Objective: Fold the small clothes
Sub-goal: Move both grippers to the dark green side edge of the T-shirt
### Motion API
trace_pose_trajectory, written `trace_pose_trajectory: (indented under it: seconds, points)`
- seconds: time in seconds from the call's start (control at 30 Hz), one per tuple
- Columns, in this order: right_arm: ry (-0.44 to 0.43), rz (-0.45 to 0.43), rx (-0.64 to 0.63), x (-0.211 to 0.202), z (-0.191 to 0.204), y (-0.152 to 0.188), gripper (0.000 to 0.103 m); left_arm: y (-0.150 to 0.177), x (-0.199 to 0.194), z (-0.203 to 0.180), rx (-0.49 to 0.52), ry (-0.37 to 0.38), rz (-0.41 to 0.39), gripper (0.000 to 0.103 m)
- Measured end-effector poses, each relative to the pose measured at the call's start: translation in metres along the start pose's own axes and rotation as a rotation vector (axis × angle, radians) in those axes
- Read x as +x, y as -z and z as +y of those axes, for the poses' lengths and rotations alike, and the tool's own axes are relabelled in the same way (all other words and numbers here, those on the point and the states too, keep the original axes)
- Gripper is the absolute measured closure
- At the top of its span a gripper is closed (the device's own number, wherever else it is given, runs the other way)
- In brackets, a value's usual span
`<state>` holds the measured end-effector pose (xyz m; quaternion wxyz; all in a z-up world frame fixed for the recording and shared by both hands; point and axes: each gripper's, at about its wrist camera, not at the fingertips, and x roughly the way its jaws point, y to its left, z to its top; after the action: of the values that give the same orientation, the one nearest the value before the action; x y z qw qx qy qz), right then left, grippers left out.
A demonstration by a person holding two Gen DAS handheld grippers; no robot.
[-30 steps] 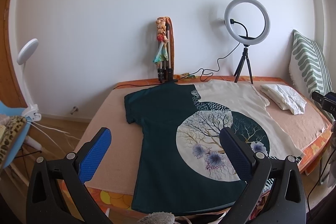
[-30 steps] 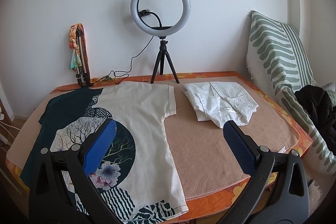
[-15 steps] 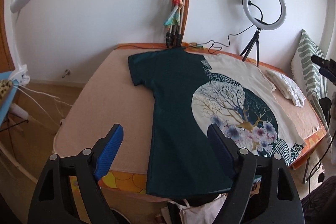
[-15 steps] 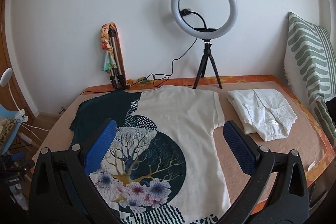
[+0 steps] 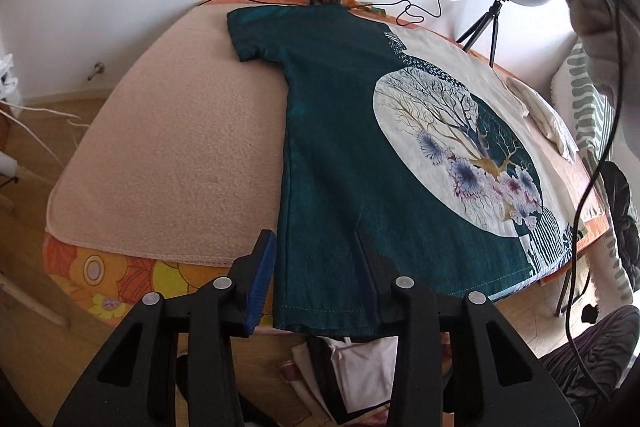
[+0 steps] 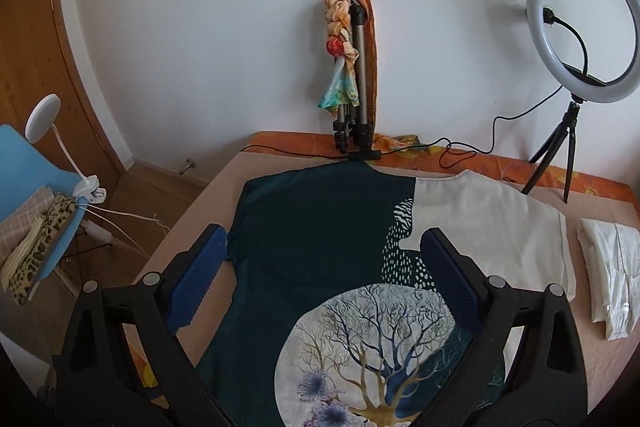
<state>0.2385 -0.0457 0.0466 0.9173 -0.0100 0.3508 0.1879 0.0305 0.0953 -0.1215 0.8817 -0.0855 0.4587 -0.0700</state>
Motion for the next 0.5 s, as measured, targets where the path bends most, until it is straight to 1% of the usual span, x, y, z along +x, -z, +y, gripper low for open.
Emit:
trace_pose_trajectory:
  seconds: [0.13, 0.17, 0.27, 0.3, 0.37, 0.43, 0.5]
  points:
    - [-0.027, 0.059, -0.018, 0.051, 0.027, -0.017, 0.007, 0.0, 0.006, 0.007, -0.016, -0.002, 0.016, 0.067]
    - [-0.032, 0.078, -0.02, 0.065, 0.032, -0.02, 0.008, 0.0, 0.007, 0.009, -0.022, -0.001, 0.019, 0.067]
    - [-0.038, 0.131, -0.041, 0.105, 0.051, -0.029, 0.009, 0.001, 0.011, 0.012, -0.029, 0.004, 0.031, 0.072]
    - [-0.043, 0.153, -0.05, 0.118, 0.058, -0.031, 0.009, 0.001, 0.013, 0.013, -0.034, 0.011, 0.037, 0.073]
    - [-0.069, 0.201, -0.065, 0.148, 0.071, -0.033, 0.01, 0.002, 0.018, 0.012, -0.035, 0.034, 0.056, 0.077]
    - [-0.076, 0.243, -0.078, 0.176, 0.084, -0.033, 0.012, 0.003, 0.021, 0.009, -0.028, 0.052, 0.068, 0.08]
    - [-0.078, 0.281, -0.092, 0.205, 0.096, -0.032, 0.018, 0.003, 0.024, 0.008, -0.022, 0.056, 0.075, 0.083]
